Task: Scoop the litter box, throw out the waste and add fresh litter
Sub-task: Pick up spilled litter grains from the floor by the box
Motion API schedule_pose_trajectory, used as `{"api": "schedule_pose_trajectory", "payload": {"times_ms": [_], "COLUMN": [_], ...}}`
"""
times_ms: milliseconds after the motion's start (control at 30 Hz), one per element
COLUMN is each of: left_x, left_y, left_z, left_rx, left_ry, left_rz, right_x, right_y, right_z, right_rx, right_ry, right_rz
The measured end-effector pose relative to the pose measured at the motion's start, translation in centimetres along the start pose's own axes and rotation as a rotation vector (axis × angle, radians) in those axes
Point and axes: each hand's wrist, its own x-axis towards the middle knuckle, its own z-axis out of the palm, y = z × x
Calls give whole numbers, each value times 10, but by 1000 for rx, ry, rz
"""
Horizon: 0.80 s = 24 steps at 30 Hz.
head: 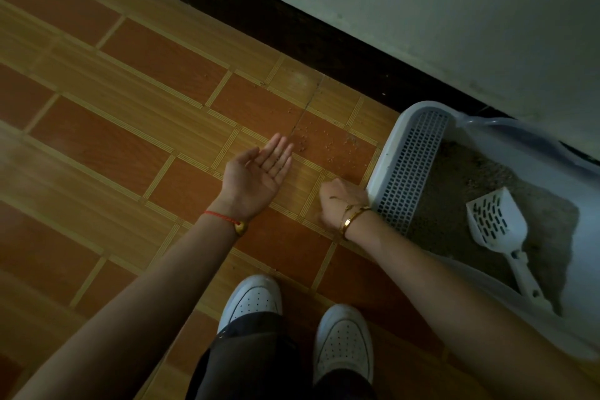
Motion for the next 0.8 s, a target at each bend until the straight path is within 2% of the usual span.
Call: {"api": "schedule_pose_trajectory", "payload": {"times_ms": [100,167,233,333,467,533,667,800], "left_x": [0,1,2,2,4,5,5,2], "left_y": [-3,-6,-8,-7,-2,0,0,-1], "left_z": [-1,-2,-3,-5,-5,-6,-7,-5], "left_rx": [38,73,116,101,41,18,16,20], "left_ry": [-10,-17,-16,-6,-9,-6,3,1], "left_rz": [-7,-21,-30,-30,-28,-20,-23,-17], "right_x": [-2,-5,-10,-11,-3,1,1,-1], "right_y": [1,-4,-13,-12,22,34,25,6], "right_z": [-17,-30,-41,-49,-55,-51,-31,-8], "right_rx": [266,460,548,560,373,235,-164,-242], "right_ry": [218,425,519,469,403,281,-3,-117], "right_rz": [-54,-227,-421,-474,-210,-104,-131,-93]}}
